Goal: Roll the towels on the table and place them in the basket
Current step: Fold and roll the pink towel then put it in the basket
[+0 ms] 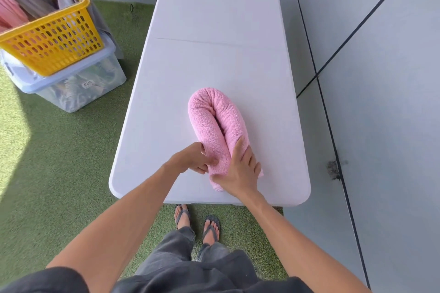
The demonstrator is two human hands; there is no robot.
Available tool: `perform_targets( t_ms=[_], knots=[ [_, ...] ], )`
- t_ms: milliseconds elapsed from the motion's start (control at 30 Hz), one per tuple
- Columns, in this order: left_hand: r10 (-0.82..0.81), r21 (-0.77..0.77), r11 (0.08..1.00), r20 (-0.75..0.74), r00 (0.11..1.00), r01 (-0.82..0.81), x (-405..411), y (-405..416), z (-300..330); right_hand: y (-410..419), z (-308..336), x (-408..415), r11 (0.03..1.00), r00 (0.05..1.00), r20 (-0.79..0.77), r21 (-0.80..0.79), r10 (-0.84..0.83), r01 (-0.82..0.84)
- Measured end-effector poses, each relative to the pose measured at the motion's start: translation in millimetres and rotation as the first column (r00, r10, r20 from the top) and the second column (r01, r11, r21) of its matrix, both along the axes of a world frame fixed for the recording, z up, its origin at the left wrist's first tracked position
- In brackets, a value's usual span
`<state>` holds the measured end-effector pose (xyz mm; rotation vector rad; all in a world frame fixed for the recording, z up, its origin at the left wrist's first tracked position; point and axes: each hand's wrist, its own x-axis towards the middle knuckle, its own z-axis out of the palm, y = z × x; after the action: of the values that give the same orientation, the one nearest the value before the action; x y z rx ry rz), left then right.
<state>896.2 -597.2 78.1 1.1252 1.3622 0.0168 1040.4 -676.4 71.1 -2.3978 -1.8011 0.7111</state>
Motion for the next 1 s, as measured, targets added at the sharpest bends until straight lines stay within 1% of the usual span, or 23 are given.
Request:
perform_targets(
  t_ms=[100, 167, 233, 300, 400, 467, 567, 633, 667, 700, 767, 833, 900, 1000],
  knots=[
    [-0.125, -0.002, 0.992, -0.048, 0.991, 0.125, -4, 4, 3, 8, 0, -5, 0.998, 0.996, 0.085, -0.034, -0.04, 0.043],
    [-0.19, 0.008, 0.981, -0.077, 0.979, 0.191, -11, 7, 5, 12, -2, -9, 0.998, 0.99, 0.129, -0.011, -0.059, 0.061],
    [-0.184, 0.02, 0.982, -0.081, 0.98, 0.187, -21, 8, 4, 14, -3, -14, 0.996, 0.981, 0.171, 0.021, -0.093, 0.091],
    [-0.134, 0.06, 0.988, -0.085, 0.987, 0.139, -34, 8, -2, 16, -1, -20, 0.993, 0.971, 0.206, 0.04, -0.117, 0.111],
    [-0.025, 0.229, 0.972, -0.114, 0.993, 0.051, -63, 10, -14, 25, 4, -32, 0.991, 0.96, 0.252, 0.078, -0.122, 0.106],
    [0.032, 0.372, 0.928, -0.159, 0.987, 0.03, -92, 9, -20, 35, 5, -53, 0.991, 0.961, 0.249, 0.082, -0.123, 0.105],
    [0.08, 0.583, 0.808, -0.243, 0.967, 0.079, -157, 9, -29, 51, 6, -114, 0.99, 0.972, 0.2, 0.091, -0.123, 0.107],
    [0.094, 0.671, 0.729, -0.296, 0.95, 0.137, -216, 9, -34, 64, 6, -170, 0.991, 0.984, 0.145, 0.101, -0.099, 0.085],
    [0.113, 0.685, 0.71, -0.339, 0.934, 0.163, -249, 9, -34, 70, 7, -199, 0.992, 0.99, 0.12, 0.108, -0.076, 0.063],
    [0.145, 0.683, 0.709, -0.386, 0.911, 0.176, -285, 10, -35, 76, 7, -229, 0.993, 0.994, 0.097, 0.113, -0.048, 0.037],
    [0.225, 0.663, 0.729, -0.467, 0.855, 0.171, -358, 9, -33, 91, 10, -291, 0.993, 0.999, 0.052, 0.114, 0.009, -0.014],
    [0.27, 0.638, 0.751, -0.534, 0.802, 0.172, -425, 9, -30, 109, 12, -348, 0.994, 0.998, -0.008, 0.094, 0.064, -0.063],
    [0.292, 0.598, 0.788, -0.571, 0.767, 0.146, -481, 11, -26, 126, 13, -397, 0.99, 0.989, -0.069, 0.056, 0.134, -0.131],
    [0.331, 0.569, 0.819, -0.575, 0.748, 0.075, -539, 20, -26, 148, 11, -454, 0.973, 0.965, -0.125, 0.007, 0.229, -0.23]
  ],
)
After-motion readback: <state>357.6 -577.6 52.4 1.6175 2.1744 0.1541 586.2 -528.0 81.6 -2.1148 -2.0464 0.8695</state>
